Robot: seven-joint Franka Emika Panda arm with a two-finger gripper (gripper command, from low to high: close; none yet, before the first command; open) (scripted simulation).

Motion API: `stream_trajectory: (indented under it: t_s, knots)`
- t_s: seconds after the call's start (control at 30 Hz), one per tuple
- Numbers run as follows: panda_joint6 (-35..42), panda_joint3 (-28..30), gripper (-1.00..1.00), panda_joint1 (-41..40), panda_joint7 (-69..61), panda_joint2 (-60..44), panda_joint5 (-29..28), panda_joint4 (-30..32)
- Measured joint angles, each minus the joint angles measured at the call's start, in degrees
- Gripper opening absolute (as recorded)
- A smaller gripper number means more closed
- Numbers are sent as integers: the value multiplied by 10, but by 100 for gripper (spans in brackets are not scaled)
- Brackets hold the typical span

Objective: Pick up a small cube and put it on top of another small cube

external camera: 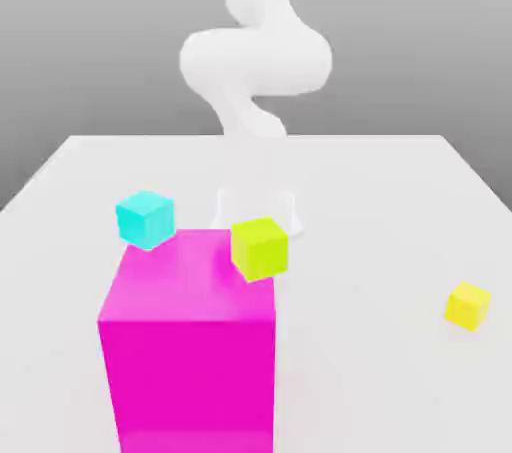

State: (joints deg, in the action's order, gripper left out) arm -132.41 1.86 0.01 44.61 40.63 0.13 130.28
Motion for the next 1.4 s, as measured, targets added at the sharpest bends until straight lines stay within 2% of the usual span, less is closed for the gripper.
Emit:
stream_trajectory:
  t_s: [0.3, 0.6, 0.9, 1.17, 1.3, 1.33, 1.4]
  knots:
    - [-22, 71, 0, -4, -59, -189, 24, -55]
    - [-43, 128, 0, -32, -139, -377, 78, -109]
    - [-63, 142, 0, -93, -216, -567, 130, -163]
    - [-84, 147, 0, -155, -265, -730, 147, -210]
    - [-132, 128, 0, -177, -283, -812, 167, -233]
    - [-140, 124, -100, -180, -285, -824, 171, -236]
    - [-140, 124, -100, -180, -285, -824, 171, -236]
